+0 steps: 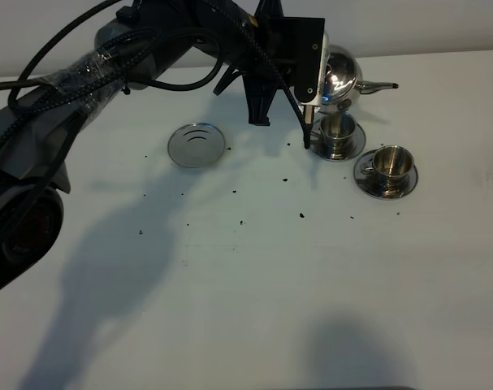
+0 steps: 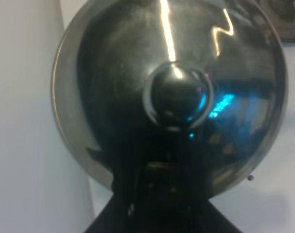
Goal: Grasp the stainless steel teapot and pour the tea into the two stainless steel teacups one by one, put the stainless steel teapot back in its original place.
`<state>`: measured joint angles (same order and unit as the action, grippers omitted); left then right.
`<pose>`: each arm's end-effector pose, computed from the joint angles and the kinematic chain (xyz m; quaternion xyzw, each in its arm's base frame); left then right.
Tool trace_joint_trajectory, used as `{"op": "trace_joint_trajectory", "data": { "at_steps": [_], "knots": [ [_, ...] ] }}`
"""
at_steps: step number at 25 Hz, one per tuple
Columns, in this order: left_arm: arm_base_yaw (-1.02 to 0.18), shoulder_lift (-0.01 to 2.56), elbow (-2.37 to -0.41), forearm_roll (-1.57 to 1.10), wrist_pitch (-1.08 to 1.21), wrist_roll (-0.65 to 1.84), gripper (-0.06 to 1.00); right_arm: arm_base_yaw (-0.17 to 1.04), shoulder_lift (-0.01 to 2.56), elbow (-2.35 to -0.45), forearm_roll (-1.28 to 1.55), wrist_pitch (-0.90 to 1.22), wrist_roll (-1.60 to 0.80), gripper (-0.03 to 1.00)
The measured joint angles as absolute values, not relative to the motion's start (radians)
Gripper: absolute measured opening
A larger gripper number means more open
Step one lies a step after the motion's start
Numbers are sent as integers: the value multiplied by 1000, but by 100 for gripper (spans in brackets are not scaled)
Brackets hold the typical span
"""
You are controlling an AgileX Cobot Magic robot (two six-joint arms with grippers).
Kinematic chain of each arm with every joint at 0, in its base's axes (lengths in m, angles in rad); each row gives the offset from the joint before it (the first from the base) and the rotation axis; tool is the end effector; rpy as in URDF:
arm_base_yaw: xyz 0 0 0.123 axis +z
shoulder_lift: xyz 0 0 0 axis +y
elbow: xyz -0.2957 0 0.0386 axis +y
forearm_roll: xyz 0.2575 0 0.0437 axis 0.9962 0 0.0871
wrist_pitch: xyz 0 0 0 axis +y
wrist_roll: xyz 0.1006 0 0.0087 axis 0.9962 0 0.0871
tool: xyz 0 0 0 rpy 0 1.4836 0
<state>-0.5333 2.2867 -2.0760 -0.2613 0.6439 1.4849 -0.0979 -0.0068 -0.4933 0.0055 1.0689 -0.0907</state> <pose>0.4717 -0.2967 0.2415 0.7376 0.5413 0.0774 0.3962 -0.0014 0.0006 0.2746 0.0030 0.8553 -0.0460 0.5160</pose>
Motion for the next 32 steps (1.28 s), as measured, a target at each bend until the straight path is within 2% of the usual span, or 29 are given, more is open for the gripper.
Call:
{"op": "trace_joint_trajectory", "data": {
  "at_steps": [32],
  "knots": [
    [-587,2339,-2074,-64,490,1651,24,-98,-7,-493,5,1069,-91,45]
  ]
}}
